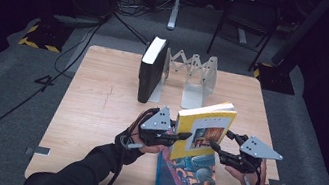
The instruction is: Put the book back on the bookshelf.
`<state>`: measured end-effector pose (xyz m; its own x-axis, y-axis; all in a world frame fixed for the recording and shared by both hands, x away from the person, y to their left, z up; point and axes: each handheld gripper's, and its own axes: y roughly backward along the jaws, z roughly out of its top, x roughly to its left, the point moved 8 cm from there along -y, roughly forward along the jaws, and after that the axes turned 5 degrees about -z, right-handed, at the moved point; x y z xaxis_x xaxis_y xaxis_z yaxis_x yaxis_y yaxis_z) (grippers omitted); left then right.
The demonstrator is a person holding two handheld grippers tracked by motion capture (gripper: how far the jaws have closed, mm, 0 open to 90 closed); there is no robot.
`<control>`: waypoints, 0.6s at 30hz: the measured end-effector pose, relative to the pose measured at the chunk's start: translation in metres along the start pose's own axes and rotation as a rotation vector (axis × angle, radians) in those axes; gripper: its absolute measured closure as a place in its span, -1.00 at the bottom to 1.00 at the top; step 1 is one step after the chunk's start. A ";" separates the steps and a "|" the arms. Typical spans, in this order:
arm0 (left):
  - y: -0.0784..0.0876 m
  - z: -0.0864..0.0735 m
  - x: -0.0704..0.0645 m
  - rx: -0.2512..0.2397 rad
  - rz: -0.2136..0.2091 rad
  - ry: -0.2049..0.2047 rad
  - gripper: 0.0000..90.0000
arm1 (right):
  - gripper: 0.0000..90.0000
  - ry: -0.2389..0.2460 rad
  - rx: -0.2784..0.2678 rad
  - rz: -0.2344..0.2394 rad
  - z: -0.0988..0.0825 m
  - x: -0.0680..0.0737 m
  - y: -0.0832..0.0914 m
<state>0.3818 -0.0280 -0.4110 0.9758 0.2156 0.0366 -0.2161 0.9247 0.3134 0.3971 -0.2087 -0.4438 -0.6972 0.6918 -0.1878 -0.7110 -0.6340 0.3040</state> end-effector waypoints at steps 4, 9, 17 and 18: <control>-0.006 -0.004 -0.007 -0.029 -0.034 0.032 0.53 | -0.20 0.003 0.006 0.023 -0.001 0.007 -0.005; -0.029 -0.030 -0.013 0.042 -0.018 0.051 0.52 | -0.18 0.007 0.003 0.042 -0.002 0.009 -0.002; -0.040 -0.043 -0.011 0.042 -0.012 0.083 0.50 | -0.08 0.005 -0.005 0.033 -0.003 0.010 -0.001; -0.040 -0.042 -0.012 0.034 -0.015 0.086 0.48 | -0.06 0.009 -0.005 0.035 -0.003 0.009 0.000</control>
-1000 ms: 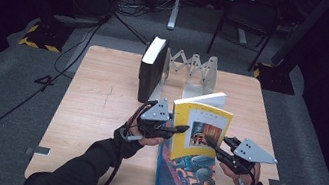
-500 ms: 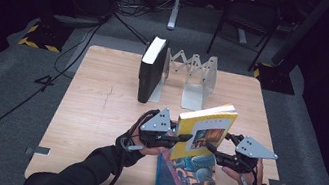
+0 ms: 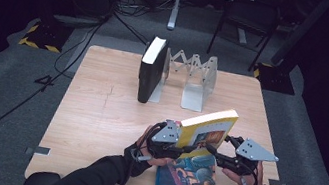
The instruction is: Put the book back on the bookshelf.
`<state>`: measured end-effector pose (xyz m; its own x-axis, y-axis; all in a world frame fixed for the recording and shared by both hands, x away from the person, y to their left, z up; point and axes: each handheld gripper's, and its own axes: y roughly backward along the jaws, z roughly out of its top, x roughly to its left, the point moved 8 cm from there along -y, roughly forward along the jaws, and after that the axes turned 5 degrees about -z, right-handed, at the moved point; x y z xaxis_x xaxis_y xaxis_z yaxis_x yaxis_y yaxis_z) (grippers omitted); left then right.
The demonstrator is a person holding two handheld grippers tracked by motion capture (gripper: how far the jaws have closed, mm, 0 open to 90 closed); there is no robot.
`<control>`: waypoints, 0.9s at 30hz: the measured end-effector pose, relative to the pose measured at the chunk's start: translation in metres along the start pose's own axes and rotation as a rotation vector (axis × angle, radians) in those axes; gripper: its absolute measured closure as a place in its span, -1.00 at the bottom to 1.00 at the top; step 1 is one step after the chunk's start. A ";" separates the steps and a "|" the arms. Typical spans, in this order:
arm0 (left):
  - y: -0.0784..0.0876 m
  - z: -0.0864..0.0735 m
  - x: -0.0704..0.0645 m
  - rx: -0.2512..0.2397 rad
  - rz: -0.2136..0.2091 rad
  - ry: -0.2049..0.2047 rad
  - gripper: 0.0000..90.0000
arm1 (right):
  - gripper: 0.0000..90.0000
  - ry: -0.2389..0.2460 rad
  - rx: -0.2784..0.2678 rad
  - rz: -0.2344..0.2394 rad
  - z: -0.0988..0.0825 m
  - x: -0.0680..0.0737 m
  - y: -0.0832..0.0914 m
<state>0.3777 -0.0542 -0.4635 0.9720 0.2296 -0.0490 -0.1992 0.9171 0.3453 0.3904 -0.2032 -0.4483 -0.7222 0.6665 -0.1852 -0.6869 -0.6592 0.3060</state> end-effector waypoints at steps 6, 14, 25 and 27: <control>0.003 0.011 -0.001 -0.038 0.004 -0.014 0.41 | -0.03 -0.011 -0.009 0.009 0.000 -0.001 0.001; 0.014 0.029 0.002 -0.083 0.045 -0.048 0.59 | -0.02 -0.021 -0.013 0.006 0.001 -0.001 0.001; 0.014 0.034 0.007 -0.071 0.046 -0.062 0.65 | 0.04 -0.018 -0.019 -0.014 0.003 -0.003 0.000; 0.015 0.037 0.009 -0.080 0.059 -0.072 0.60 | 0.08 -0.016 -0.013 -0.025 0.004 -0.004 -0.002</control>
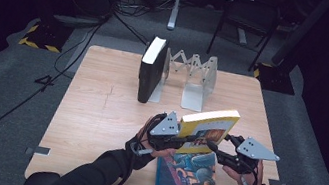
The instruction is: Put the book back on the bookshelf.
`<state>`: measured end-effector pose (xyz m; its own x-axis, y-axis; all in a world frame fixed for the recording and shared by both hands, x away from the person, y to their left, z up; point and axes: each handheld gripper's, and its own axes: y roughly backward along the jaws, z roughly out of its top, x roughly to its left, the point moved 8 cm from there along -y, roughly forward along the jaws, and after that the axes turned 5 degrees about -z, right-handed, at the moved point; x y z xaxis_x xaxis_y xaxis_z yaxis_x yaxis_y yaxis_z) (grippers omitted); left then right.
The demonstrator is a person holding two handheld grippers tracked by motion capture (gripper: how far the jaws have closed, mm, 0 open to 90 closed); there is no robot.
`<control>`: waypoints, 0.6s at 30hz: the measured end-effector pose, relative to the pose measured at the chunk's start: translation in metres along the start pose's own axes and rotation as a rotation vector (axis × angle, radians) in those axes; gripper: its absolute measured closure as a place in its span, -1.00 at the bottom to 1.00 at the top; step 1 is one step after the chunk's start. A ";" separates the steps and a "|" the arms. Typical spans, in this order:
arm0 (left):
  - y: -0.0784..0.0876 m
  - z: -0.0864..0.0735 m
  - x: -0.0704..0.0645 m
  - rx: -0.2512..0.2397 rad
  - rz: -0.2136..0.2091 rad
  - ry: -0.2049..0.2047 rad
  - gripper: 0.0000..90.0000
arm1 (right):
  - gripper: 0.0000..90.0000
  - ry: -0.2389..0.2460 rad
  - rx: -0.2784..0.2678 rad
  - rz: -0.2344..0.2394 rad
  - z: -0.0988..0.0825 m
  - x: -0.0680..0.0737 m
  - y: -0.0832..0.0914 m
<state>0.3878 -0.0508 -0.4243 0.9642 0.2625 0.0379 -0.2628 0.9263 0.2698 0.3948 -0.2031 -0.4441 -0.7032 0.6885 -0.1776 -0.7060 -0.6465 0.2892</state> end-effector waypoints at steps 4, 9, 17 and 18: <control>0.005 0.011 0.003 -0.020 -0.003 -0.009 0.61 | 0.10 0.013 -0.010 0.000 0.002 0.002 -0.002; 0.003 0.012 0.001 -0.011 0.001 -0.023 0.64 | 0.05 0.003 -0.007 0.007 0.001 0.001 -0.001; 0.008 0.016 0.017 0.006 0.088 -0.025 0.65 | -0.11 0.000 0.030 0.003 -0.005 -0.002 -0.001; 0.010 0.017 0.021 0.007 0.107 -0.026 0.66 | -0.11 -0.003 0.035 0.001 -0.006 -0.003 0.000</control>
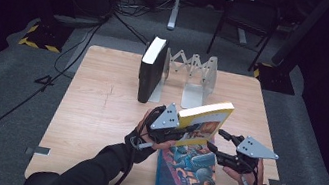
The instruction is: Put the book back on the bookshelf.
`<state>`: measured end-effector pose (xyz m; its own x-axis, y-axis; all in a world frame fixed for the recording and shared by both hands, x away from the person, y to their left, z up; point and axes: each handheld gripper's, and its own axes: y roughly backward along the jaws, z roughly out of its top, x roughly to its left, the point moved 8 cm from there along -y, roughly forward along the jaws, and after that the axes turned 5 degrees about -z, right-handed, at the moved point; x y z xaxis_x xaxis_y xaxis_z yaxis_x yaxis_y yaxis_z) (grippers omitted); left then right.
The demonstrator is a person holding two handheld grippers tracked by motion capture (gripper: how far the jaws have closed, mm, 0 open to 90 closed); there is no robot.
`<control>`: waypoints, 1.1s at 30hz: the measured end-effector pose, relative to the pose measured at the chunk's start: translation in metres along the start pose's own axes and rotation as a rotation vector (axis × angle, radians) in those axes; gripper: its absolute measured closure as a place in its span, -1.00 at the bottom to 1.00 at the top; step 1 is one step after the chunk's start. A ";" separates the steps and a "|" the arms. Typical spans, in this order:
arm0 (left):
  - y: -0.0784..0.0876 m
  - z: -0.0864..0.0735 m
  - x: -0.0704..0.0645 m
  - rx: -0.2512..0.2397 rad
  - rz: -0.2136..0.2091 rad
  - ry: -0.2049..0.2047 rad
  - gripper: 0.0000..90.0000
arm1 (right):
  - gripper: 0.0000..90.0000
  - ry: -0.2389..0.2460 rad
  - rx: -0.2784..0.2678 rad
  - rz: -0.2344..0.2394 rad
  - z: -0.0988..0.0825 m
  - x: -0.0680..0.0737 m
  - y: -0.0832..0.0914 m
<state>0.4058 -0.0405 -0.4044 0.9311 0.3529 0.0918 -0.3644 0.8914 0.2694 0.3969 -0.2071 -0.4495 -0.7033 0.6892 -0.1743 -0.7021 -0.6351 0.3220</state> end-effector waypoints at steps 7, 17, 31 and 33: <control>0.016 0.000 0.033 -0.004 0.142 0.011 0.66 | -0.11 -0.014 0.026 -0.016 -0.006 -0.007 0.000; 0.050 -0.026 0.091 0.036 0.437 0.100 0.66 | -0.12 -0.005 0.053 -0.017 -0.010 -0.007 -0.003; 0.060 -0.067 0.133 0.088 0.674 0.215 0.66 | -0.13 0.014 0.079 -0.018 -0.014 -0.005 -0.007; 0.055 -0.069 0.133 0.094 0.696 0.223 0.66 | -0.13 0.017 0.084 -0.020 -0.015 -0.005 -0.007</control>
<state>0.5087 0.0753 -0.4438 0.4566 0.8863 0.0770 -0.8580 0.4158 0.3017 0.4040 -0.2115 -0.4649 -0.6918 0.6948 -0.1965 -0.7044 -0.5896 0.3953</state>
